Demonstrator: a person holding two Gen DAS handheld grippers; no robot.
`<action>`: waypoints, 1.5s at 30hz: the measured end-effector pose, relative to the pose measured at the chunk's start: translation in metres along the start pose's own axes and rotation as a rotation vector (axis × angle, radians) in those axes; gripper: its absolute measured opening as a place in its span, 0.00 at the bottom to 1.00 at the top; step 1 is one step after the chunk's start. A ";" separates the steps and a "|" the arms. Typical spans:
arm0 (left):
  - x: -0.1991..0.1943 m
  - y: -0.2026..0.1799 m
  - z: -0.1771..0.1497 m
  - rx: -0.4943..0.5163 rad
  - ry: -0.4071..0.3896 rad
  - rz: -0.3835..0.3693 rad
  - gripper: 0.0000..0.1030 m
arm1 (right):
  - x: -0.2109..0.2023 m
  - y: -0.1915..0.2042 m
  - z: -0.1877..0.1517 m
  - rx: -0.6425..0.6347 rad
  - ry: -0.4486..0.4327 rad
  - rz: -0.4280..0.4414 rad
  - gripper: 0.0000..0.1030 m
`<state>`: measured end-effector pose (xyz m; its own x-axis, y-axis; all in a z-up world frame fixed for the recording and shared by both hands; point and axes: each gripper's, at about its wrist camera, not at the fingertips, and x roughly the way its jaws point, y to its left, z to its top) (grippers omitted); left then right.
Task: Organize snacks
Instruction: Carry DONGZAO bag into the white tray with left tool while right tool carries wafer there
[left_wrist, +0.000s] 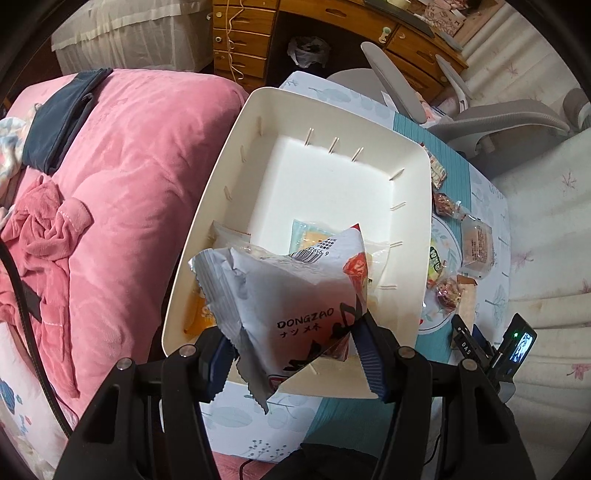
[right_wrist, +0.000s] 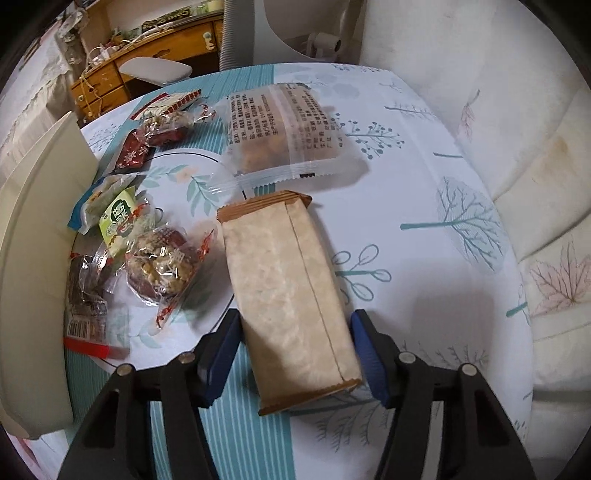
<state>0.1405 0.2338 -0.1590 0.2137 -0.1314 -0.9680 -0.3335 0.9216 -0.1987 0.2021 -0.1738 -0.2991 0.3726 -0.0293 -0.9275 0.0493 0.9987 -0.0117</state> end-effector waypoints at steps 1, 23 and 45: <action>0.001 0.002 0.002 0.007 0.004 -0.003 0.56 | 0.000 0.000 0.000 0.011 0.007 -0.003 0.58; 0.020 0.020 0.008 0.211 0.085 -0.065 0.56 | -0.076 0.028 -0.035 0.286 -0.028 0.004 0.50; 0.045 0.030 0.006 0.240 0.097 -0.099 0.57 | -0.156 0.092 -0.051 0.288 -0.182 0.334 0.50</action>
<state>0.1454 0.2575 -0.2079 0.1414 -0.2488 -0.9582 -0.0861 0.9612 -0.2622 0.1012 -0.0752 -0.1741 0.5667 0.2593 -0.7820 0.1441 0.9033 0.4040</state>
